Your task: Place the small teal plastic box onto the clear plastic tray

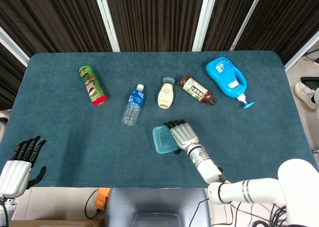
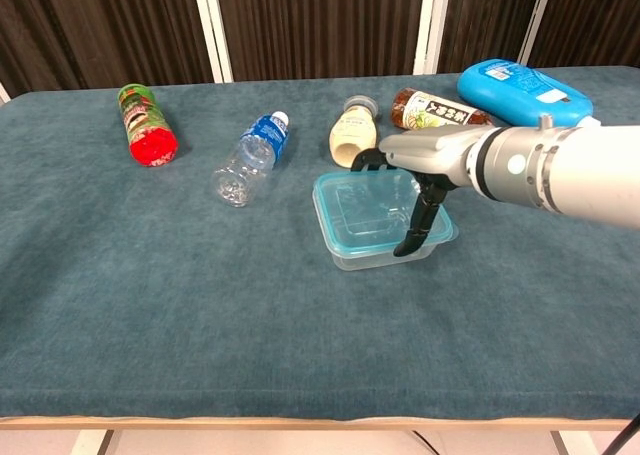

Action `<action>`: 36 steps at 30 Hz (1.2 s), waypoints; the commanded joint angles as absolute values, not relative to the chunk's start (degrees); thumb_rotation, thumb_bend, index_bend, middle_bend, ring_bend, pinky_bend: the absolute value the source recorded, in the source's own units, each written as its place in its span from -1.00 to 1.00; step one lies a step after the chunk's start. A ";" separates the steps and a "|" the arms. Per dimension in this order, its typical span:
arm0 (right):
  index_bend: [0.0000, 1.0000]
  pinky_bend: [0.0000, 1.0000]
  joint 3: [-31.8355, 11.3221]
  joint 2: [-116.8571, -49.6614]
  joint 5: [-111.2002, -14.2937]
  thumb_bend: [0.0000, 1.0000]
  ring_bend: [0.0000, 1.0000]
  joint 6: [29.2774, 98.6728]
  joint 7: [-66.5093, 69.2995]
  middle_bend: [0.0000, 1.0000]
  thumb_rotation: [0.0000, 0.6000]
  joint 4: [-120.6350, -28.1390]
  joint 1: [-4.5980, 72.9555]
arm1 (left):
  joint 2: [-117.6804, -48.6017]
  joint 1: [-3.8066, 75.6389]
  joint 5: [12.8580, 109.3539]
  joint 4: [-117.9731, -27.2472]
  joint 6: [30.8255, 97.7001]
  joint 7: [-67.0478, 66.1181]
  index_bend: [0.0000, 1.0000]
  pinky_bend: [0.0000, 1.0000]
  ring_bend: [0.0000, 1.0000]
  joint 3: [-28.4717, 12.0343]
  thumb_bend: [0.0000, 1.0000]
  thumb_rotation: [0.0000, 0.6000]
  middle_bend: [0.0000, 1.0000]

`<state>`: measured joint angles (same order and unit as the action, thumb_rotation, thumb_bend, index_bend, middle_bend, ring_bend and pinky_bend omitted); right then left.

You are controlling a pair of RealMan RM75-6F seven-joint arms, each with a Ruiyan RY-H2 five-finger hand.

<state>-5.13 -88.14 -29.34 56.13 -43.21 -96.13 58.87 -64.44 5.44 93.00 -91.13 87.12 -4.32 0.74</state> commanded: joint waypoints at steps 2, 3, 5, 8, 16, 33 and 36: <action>-0.11 -0.28 -4.90 -87.68 -27.53 -0.34 -0.53 55.85 -44.18 -0.30 1.00 -96.48 59.53 | -64.43 5.43 92.95 -91.13 87.10 -4.26 -1.00 -0.77 -1.00 0.72 -0.20 1.00 -1.00; -0.14 -0.29 -4.89 -87.62 -27.33 -0.34 -0.54 55.85 -44.26 -0.33 1.00 -96.54 59.62 | -64.42 5.43 92.94 -91.13 87.11 -4.24 -1.00 -0.77 -1.00 0.71 -0.20 1.00 -1.00; -0.20 -0.31 -4.90 -87.49 -26.92 -0.34 -0.57 55.88 -44.34 -0.37 1.00 -96.64 59.79 | -64.40 5.43 92.91 -91.14 87.09 -4.22 -1.00 -0.77 -1.00 0.71 -0.20 1.00 -1.00; -0.30 -0.33 -4.77 -87.37 -26.62 -0.34 -0.60 56.31 -44.70 -0.43 1.00 -96.80 60.03 | -64.37 5.41 92.93 -91.14 87.10 -4.16 -1.00 -0.77 -1.00 0.72 -0.20 1.00 -1.00; -0.47 -0.38 -4.40 -87.36 -25.21 -0.34 -0.67 57.35 -45.73 -0.51 1.00 -96.86 60.44 | -64.24 5.44 92.92 -91.23 86.96 -3.94 -1.00 -0.77 -1.00 0.76 -0.20 1.00 -1.00; -0.85 -0.49 -4.83 -88.10 -25.34 -0.34 -0.88 57.97 -45.57 -0.80 1.00 -96.57 60.93 | -64.00 5.25 92.95 -91.12 87.43 -3.15 -1.00 -0.77 -1.00 0.67 -0.20 1.00 -1.00; -0.92 -0.53 -4.82 -87.88 -25.20 -0.34 -0.92 57.95 -45.57 -0.85 1.00 -96.86 60.93 | -64.01 5.23 92.99 -91.12 87.46 -3.17 -1.00 -0.77 -1.00 0.67 -0.20 1.00 -1.00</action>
<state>-4.83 -87.90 -25.20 57.96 -45.58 -96.84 60.94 -64.01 5.24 92.99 -91.12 87.46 -3.18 0.67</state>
